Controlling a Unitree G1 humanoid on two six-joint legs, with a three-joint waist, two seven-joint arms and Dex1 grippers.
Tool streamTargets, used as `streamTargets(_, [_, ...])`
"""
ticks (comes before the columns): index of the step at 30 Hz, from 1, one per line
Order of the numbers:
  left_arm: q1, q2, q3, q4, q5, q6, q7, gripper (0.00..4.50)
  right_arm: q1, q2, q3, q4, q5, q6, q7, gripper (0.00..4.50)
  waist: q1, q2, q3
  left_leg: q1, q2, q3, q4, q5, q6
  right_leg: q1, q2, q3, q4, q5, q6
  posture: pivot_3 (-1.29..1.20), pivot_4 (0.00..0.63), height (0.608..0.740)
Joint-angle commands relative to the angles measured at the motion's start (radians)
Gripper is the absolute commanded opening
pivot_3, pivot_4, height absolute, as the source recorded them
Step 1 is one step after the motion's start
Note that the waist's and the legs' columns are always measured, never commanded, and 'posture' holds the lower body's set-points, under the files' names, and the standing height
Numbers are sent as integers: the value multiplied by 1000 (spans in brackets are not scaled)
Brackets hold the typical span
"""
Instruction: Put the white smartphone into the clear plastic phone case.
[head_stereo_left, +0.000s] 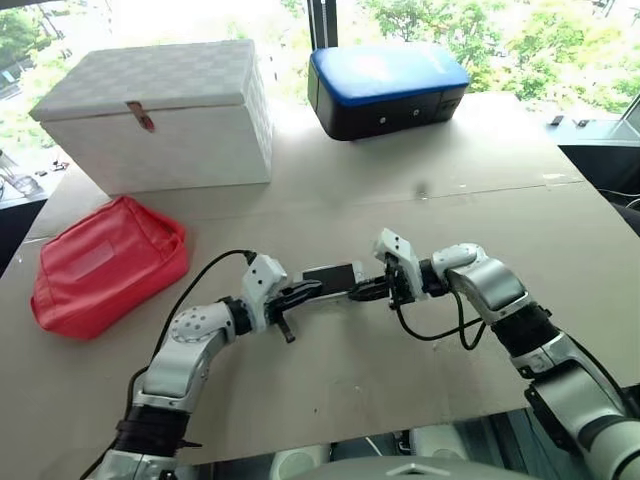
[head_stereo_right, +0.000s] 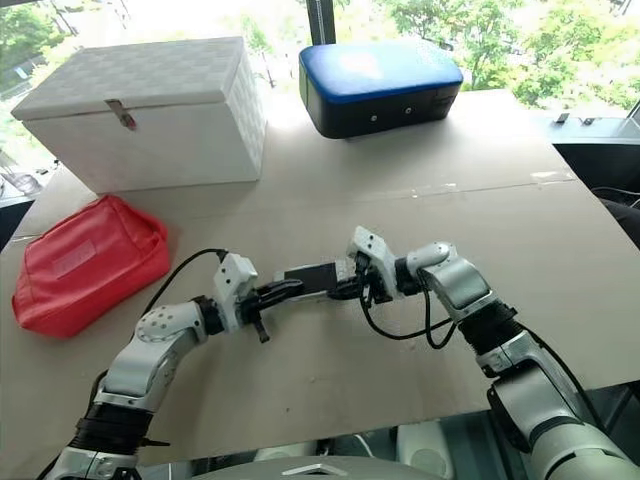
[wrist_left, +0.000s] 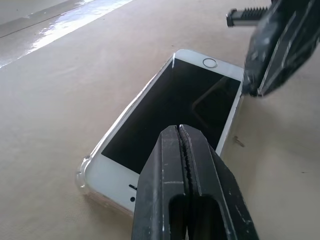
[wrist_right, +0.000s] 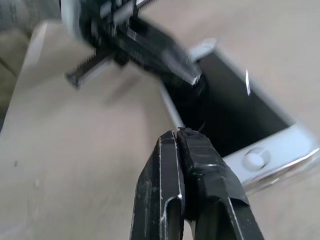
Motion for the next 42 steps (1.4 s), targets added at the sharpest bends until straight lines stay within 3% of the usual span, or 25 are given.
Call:
streamTargets(1, [7, -2, -29, 59, 34, 22, 2, 19, -26, -13, -11, -40, -16, 2, -32, 0, 1, 0, 0, 0, -1, 0, 0, 0, 0, 0, 0, 0, -1, 0, 0, 0, 150, 740])
streamTargets(11, [-21, -18, -37, 83, 42, 13, 3, 19, -39, -68, 222, 147, -253, -113, 3, 0, -2, 0, 1, 1, -4, 1, 0, 0, 0, 1, -5, -1, -2, -3, 5, 0, 150, 740])
streamTargets(29, [-30, -21, -45, 75, 45, 23, 8, 19, -48, 8, 377, 403, -444, -181, 64, 0, -6, -2, -25, 12, -2, 0, -5, 0, 0, 7, -4, -1, 0, -4, 5, 0, 150, 740])
streamTargets(34, [-20, -18, -36, 46, 38, 40, 18, 19, -36, 28, 339, 432, -452, -229, 29, 0, -9, -2, -27, 26, -1, 0, -10, -3, -5, 16, -9, 0, -1, -5, 4, 0, 150, 740])
streamTargets(39, [4, -37, 15, -10, -13, 23, 37, 19, 28, 72, 93, 233, -275, -322, -46, 0, -9, -3, -20, 27, -1, -6, -12, -4, -6, 16, -13, -7, -1, -5, 5, 0, 150, 740])
streamTargets(42, [26, -72, 77, -60, -68, 13, 70, 19, 95, 83, -57, 66, -200, -332, -144, 0, -7, -1, -6, 16, -1, -6, -12, -3, -6, 8, -14, -9, -2, -5, 4, 0, 150, 740])
